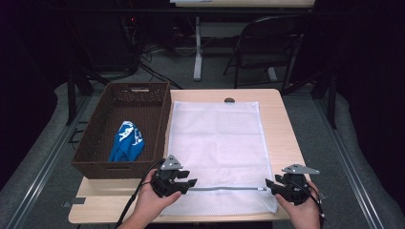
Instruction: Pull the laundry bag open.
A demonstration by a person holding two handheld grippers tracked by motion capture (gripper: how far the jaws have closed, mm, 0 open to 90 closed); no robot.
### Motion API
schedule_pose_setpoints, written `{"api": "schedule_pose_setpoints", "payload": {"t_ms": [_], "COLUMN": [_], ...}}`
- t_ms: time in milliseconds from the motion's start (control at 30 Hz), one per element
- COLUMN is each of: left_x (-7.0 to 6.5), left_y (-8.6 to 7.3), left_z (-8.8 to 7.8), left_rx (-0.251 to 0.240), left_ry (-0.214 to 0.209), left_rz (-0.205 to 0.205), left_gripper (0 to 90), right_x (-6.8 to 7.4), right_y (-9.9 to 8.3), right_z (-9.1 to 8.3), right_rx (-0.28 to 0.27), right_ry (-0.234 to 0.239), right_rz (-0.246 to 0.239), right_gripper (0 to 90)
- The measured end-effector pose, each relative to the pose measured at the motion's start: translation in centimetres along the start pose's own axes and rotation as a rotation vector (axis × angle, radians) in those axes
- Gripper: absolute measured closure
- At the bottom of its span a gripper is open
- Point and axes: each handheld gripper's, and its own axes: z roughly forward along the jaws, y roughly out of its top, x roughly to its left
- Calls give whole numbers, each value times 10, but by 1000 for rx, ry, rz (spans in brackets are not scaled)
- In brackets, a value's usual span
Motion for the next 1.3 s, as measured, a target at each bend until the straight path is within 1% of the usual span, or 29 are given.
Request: {"api": "schedule_pose_setpoints", "payload": {"t_ms": [100, 133, 200, 300, 333, 400, 433, 467, 500, 667, 700, 733, 767, 933, 967, 1133, 1233, 1300], "left_x": [-7, -8, -12, -17, -18, -20, -22, -24, -27, -33, -36, -36, -37, -41, -41, -42, -42, -41], "left_y": [6, 7, 11, 16, 17, 21, 22, 23, 26, 29, 30, 30, 30, 31, 30, 29, 29, 30], "left_z": [7, 8, 13, 18, 20, 22, 24, 26, 29, 37, 41, 41, 43, 51, 53, 56, 56, 57], "left_rx": [-3, 0, 3, 11, 8, 16, 11, 8, 10, 15, 24, 24, 31, 36, 41, 49, 49, 48], "left_ry": [-12, -22, -20, -33, -31, -42, -37, -39, -47, -54, -57, -57, -59, -60, -63, -67, -71, -71], "left_rz": [12, 16, 27, 41, 45, 56, 62, 65, 72, 83, 98, 98, 105, 114, 112, 114, 119, 115], "left_gripper": [572, 573, 574, 580, 581, 583, 584, 586, 586, 587, 587, 588, 588, 588, 588, 588, 587, 587], "right_x": [-2, -3, -5, -9, -10, -13, -14, -15, -17, -22, -24, -24, -26, -28, -28, -27, -26, -23], "right_y": [-1, -1, -2, -4, -5, -6, -6, -7, -8, -9, -9, -9, -10, -12, -13, -13, -13, -12], "right_z": [2, 3, 3, 4, 5, 6, 6, 7, 10, 17, 20, 20, 24, 30, 32, 35, 36, 38], "right_rx": [10, 8, 12, 16, 15, 17, 19, 22, 26, 44, 47, 47, 54, 71, 76, 91, 89, 94], "right_ry": [5, 4, -1, -4, -2, -9, -10, -8, -5, -3, 1, 1, 1, 5, 3, -1, -2, -1], "right_rz": [12, 10, 11, 31, 35, 40, 43, 49, 65, 88, 103, 103, 119, 127, 136, 131, 133, 124], "right_gripper": [581, 585, 594, 600, 601, 604, 607, 609, 612, 618, 618, 618, 618, 618, 618, 622, 628, 643]}}
